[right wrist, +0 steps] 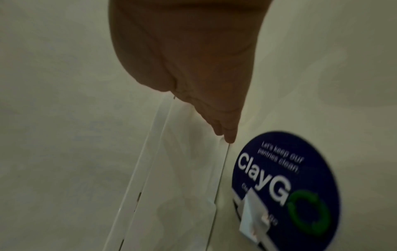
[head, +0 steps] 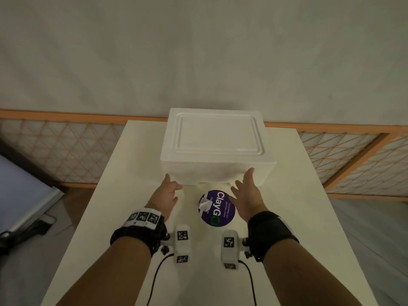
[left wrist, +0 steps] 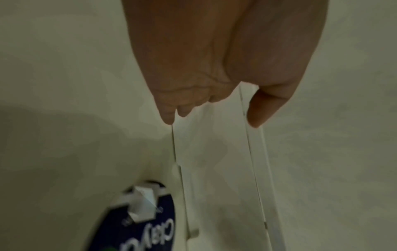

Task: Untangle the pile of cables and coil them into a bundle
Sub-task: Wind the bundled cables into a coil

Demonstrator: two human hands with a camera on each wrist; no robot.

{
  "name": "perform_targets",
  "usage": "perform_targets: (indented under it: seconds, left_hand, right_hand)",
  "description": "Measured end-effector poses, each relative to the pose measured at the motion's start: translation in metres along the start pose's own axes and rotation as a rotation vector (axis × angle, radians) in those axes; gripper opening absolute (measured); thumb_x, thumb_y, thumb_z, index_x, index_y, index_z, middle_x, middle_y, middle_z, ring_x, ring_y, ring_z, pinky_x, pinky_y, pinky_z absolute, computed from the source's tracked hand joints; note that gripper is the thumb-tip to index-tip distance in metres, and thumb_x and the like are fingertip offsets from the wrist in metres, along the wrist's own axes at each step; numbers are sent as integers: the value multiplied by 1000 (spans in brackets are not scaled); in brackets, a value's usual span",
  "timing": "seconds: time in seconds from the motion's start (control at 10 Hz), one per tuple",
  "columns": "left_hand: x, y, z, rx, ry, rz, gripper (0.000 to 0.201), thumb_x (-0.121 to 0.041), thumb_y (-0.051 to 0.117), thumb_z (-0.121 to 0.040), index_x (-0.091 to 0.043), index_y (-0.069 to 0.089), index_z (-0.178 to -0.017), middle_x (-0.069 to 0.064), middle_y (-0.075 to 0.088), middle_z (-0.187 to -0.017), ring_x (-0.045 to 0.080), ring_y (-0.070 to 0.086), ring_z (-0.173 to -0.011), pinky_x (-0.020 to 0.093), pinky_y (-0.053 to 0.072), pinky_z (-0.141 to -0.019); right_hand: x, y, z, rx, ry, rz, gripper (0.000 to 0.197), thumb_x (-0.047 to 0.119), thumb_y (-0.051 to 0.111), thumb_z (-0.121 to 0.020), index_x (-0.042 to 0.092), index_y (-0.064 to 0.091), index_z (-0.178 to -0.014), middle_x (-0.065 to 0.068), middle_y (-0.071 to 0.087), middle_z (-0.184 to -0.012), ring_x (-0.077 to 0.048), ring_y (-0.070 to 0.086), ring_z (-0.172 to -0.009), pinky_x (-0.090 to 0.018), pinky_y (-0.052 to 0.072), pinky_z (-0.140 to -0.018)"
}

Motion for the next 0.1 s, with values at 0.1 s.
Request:
perform_targets:
  seconds: [0.1]
  left_hand:
    - [10,-24,29,26,-25,-303,87,-26,58,-71,-23,24,-151,1,30,-154,19,32,-139,33,25,-115]
  right_hand:
    - [-7,-29,20,49,-56,151,75,66,35,-89,24,19,-150,-3,30,-153,-25,34,-138,-44,32,-111]
Point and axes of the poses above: each hand's wrist, its own z-axis away from the middle knuckle, its own y-axis out of the palm, x = y × z, the point moved 4 cm from there along -z, towards the middle knuckle
